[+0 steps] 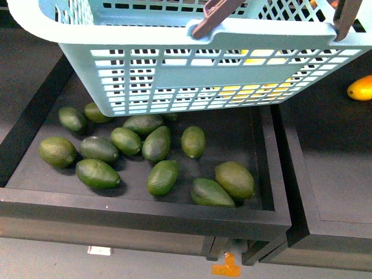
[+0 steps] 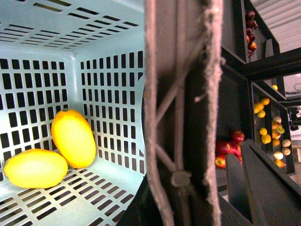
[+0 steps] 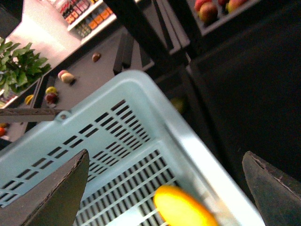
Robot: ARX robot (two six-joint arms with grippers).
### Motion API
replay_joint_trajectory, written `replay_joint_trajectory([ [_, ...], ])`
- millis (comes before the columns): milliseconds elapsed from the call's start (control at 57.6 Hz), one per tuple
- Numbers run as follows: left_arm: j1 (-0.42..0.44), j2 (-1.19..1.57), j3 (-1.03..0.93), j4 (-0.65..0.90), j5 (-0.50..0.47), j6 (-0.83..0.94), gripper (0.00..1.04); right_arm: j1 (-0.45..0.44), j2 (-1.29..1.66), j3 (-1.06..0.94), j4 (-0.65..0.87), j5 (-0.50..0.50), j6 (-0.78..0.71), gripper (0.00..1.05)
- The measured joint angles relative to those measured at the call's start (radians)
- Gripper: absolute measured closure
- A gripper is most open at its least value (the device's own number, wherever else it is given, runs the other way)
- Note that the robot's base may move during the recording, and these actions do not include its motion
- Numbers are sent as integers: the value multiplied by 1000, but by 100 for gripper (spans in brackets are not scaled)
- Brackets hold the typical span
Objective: Pick lemon and mango into basket
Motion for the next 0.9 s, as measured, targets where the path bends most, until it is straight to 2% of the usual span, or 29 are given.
replay_joint_trajectory([
  [104, 0, 0, 0, 0, 0, 0, 100, -68, -126, -201, 277, -55, -263, 28],
  [156, 0, 0, 0, 0, 1, 0, 100, -113, -208, -310, 347, -108, -383, 37],
  [243, 0, 0, 0, 0, 3, -1, 100, -150, -315, -449, 396, -114, -491, 50],
  [468, -5, 0, 0, 0, 11, -2, 100, -154, -416, -655, 451, -124, -571, 86],
  [555, -2, 0, 0, 0, 5, -4, 100, -154, -473, -720, 465, -124, -581, 103],
  [902, -2, 0, 0, 0, 3, -1, 100, -154, -652, -877, 449, -124, -591, 103],
])
